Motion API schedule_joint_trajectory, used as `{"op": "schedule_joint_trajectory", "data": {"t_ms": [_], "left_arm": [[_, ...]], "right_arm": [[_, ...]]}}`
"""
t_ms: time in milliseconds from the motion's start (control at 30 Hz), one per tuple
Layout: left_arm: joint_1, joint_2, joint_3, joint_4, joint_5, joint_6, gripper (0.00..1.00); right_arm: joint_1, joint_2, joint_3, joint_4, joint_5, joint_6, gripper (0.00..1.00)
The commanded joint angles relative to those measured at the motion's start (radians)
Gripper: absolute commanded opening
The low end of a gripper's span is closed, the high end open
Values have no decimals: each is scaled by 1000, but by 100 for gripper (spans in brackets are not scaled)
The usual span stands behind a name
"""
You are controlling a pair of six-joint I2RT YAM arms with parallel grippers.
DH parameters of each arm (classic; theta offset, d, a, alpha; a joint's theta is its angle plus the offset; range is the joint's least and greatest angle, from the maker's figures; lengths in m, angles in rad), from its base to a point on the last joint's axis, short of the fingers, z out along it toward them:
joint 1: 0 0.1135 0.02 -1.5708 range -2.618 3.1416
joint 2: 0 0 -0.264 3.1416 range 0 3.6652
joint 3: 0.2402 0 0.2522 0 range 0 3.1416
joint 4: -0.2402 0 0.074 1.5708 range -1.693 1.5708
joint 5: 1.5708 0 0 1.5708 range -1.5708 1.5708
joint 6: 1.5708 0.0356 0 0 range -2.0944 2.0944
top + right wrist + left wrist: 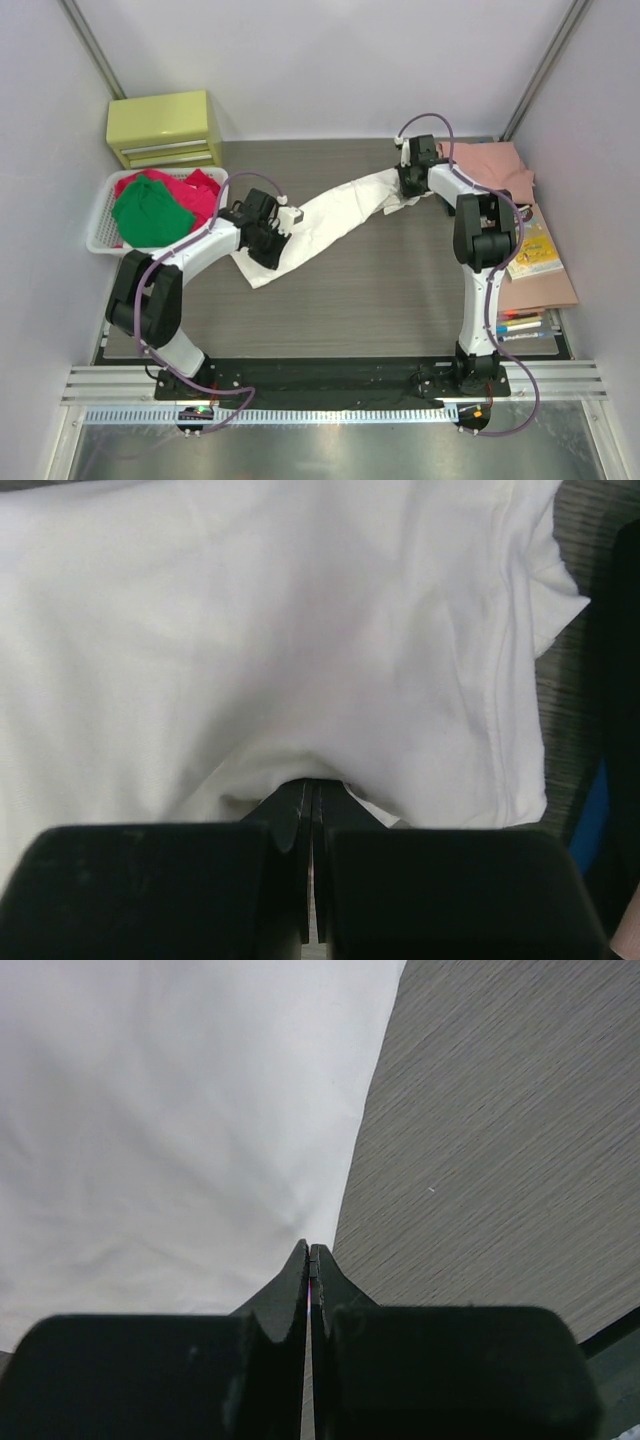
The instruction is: Fold and stack the t-shirts
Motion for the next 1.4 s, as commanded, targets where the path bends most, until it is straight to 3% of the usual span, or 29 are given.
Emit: {"op": "schedule_joint_trajectory", "data": {"t_ms": [0, 167, 500, 600, 633, 667, 767, 900, 967, 1067, 1100, 1367], "left_arm": [[0, -49, -17, 30, -7, -1, 0], [0, -66, -18, 31, -10, 1, 0], [0, -107, -47, 42, -17, -32, 0], [2, -126, -58, 68, -138, -67, 0], [2, -133, -55, 79, -315, -82, 0], [11, -140, -52, 88, -389, -104, 0], [64, -134, 6, 30, -554, -130, 0], [92, -107, 16, -59, -665, -200, 0], [112, -124, 2, -61, -608, -207, 0], [150, -112, 38, -165, -409, -223, 0], [157, -104, 49, -203, -279, -220, 0], [164, -186, 51, -344, -73, -139, 0]], "right_arm": [[7, -156, -57, 23, -64, 16, 1], [20, -411, -187, -20, -101, 34, 1], [20, -949, -308, -303, -236, -2, 1], [18, -1136, -426, -287, -193, 19, 1], [20, -1168, -454, -284, -185, 21, 1], [20, -1223, -495, -284, -168, 22, 1], [4, -1285, -575, -259, -162, 24, 1], [-3, -1273, -611, -250, -160, 22, 1], [-6, -1262, -608, -239, -162, 25, 1], [-8, -1244, -592, -236, -168, 33, 2], [-8, -1241, -586, -236, -170, 33, 2], [-11, -1264, -618, -228, -185, 37, 4]]}}
